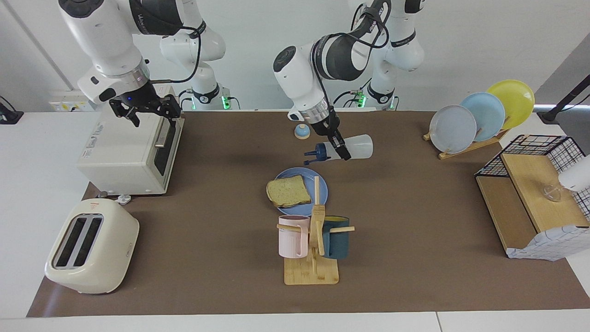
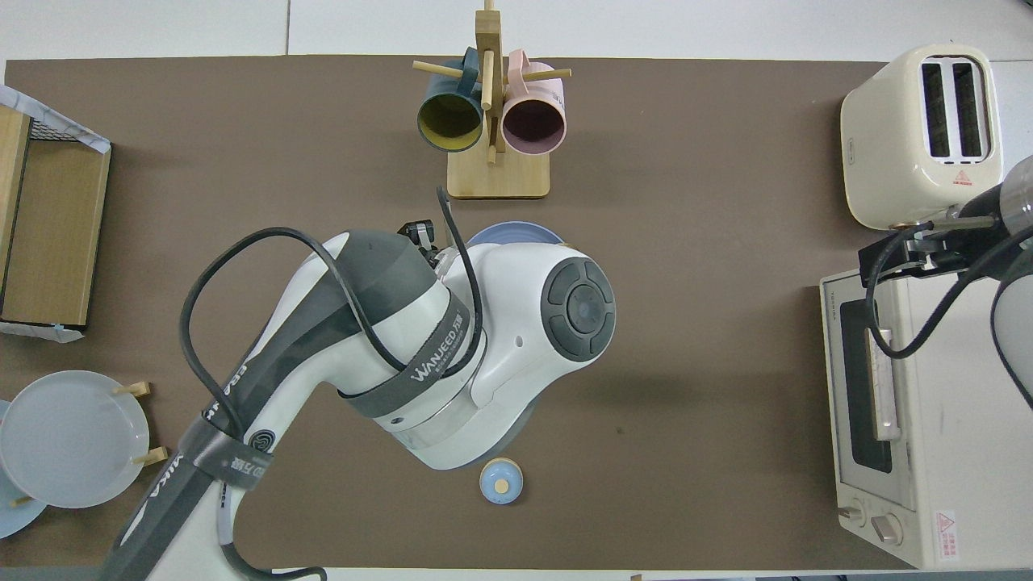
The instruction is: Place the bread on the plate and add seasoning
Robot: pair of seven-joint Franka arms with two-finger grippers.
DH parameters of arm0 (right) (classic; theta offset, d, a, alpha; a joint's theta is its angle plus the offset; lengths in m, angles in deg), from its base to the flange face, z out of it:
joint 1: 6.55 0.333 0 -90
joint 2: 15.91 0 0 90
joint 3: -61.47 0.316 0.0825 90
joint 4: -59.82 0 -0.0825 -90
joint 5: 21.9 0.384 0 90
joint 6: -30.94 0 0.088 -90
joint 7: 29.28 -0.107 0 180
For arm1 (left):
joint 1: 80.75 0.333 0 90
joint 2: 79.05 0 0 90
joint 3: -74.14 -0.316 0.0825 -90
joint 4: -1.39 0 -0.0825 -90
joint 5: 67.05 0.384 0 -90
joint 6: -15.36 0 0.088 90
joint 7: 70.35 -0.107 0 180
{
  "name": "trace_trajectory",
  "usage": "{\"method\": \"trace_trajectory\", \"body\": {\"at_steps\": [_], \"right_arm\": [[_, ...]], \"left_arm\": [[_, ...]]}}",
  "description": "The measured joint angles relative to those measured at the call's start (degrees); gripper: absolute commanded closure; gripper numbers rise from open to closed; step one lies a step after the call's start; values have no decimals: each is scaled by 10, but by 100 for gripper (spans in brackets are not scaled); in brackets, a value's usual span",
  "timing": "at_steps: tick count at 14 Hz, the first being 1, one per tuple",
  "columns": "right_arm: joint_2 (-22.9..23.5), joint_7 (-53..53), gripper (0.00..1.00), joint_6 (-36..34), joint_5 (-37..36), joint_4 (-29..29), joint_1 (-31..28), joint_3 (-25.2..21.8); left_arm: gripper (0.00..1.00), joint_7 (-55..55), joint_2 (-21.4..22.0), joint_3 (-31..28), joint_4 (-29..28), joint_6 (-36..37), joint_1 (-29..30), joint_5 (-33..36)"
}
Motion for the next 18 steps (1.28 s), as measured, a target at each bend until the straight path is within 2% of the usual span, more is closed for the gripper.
{"method": "trace_trajectory", "body": {"at_steps": [4, 7, 13, 18], "right_arm": [[1, 0, 0, 0, 0, 1, -8, 6], [1, 11, 0, 0, 0, 1, -12, 5], [2, 15, 0, 0, 0, 1, -14, 5], [2, 15, 0, 0, 0, 2, -33, 1]], "left_arm": [[100, 46, -60, 0, 7, 27, -37, 50], [100, 48, -84, 0, 16, 57, -48, 91], [100, 48, -90, 0, 20, 111, -70, 177], [100, 48, -96, 0, 20, 137, -85, 209]]}}
